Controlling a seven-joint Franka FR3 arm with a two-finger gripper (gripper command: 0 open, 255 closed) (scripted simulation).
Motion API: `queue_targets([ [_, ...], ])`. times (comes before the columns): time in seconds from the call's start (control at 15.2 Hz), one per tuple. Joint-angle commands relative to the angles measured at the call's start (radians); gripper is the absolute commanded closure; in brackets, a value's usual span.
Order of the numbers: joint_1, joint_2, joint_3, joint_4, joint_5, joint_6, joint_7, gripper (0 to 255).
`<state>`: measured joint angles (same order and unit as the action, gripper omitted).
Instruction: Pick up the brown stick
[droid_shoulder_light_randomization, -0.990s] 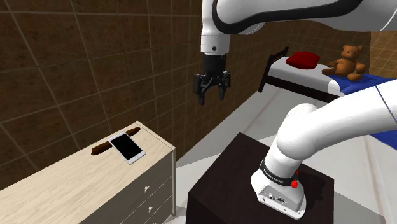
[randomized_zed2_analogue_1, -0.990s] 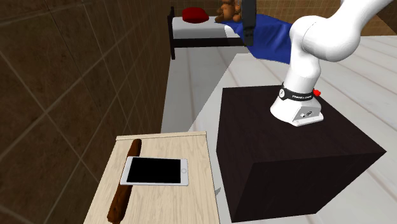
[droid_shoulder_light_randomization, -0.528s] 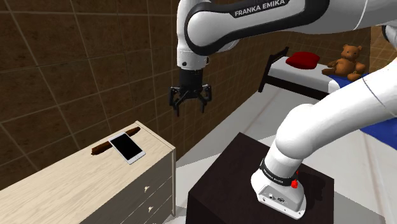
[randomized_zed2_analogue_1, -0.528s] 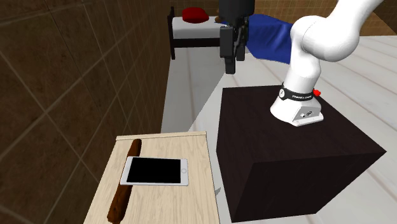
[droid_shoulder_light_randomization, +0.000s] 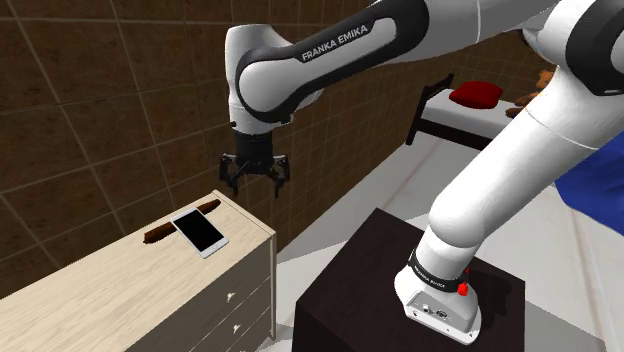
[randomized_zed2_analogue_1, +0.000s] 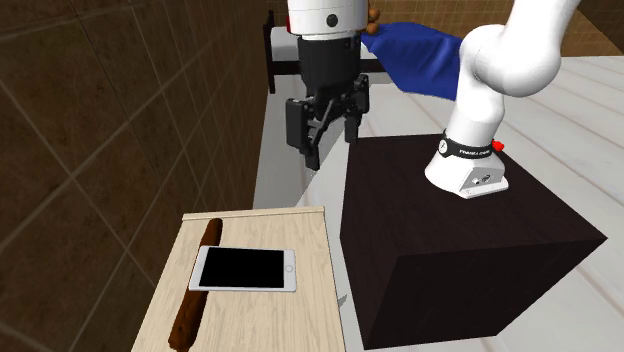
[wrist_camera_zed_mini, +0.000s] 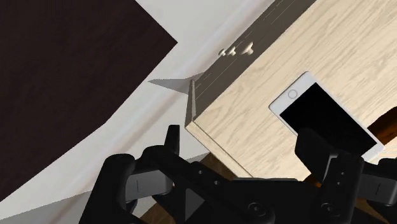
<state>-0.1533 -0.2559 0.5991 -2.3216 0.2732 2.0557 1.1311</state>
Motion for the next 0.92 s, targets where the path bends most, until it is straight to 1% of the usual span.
queue_targets([
  [0.0,-0.026,0.086,0.039,0.040,-0.049,0.051,0.121,0],
  [0.2,-0.048,0.233,0.080,0.121,-0.161,0.107,0.314,0],
  [0.33,-0.044,0.333,0.086,0.182,-0.249,0.131,0.445,0],
  [0.59,0.010,0.518,0.041,0.319,-0.406,0.146,0.679,0],
  [0.86,0.085,0.677,-0.036,0.474,-0.510,0.134,0.860,0],
])
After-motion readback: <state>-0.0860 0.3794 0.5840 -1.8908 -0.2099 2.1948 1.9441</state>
